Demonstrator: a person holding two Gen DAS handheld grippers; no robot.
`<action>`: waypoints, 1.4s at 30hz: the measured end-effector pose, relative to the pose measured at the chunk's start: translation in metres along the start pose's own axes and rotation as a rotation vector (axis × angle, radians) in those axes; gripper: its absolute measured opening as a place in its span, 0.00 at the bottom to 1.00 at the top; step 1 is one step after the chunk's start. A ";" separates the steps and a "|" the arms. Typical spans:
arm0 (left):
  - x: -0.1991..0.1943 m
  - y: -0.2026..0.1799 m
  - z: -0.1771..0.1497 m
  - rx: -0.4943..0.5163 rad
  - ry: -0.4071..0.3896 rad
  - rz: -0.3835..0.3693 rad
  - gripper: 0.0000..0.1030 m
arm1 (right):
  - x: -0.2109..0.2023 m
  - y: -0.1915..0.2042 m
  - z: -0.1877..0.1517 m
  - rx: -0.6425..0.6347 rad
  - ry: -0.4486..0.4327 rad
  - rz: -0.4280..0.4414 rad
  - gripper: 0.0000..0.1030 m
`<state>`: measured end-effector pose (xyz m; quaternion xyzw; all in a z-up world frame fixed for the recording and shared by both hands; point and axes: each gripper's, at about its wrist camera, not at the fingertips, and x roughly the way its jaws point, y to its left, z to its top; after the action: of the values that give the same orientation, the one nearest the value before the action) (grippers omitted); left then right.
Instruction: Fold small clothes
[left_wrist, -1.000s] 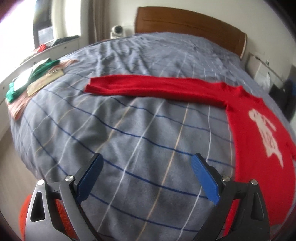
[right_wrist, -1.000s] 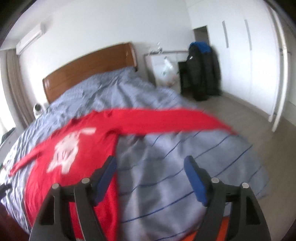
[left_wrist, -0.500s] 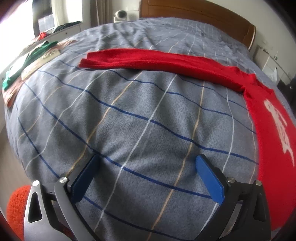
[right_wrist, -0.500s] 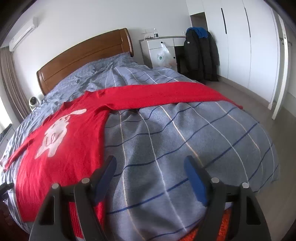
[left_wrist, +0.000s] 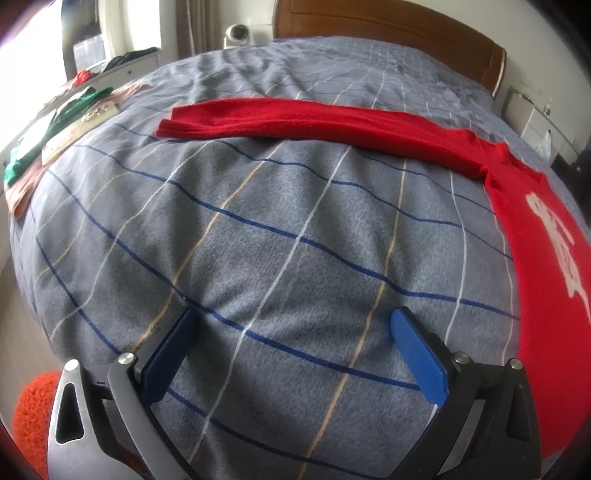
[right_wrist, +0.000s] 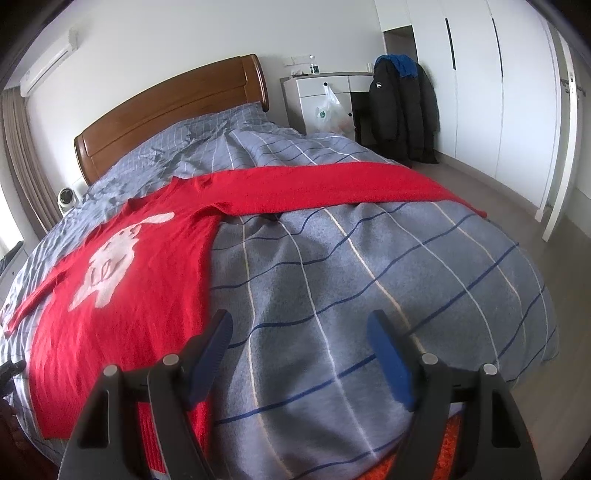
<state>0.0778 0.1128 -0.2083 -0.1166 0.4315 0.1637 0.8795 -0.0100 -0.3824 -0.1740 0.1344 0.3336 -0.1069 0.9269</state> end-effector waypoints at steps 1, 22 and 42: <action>0.000 -0.001 -0.001 0.008 -0.004 0.001 1.00 | 0.000 0.001 0.000 -0.003 0.001 0.000 0.73; 0.000 -0.001 0.000 0.018 -0.003 -0.001 1.00 | 0.001 0.001 -0.001 -0.004 0.002 0.002 0.73; 0.000 -0.001 0.000 0.018 -0.004 0.000 1.00 | -0.001 0.000 -0.002 0.002 -0.005 -0.001 0.73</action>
<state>0.0778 0.1121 -0.2083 -0.1084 0.4312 0.1602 0.8812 -0.0116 -0.3817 -0.1751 0.1348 0.3313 -0.1082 0.9275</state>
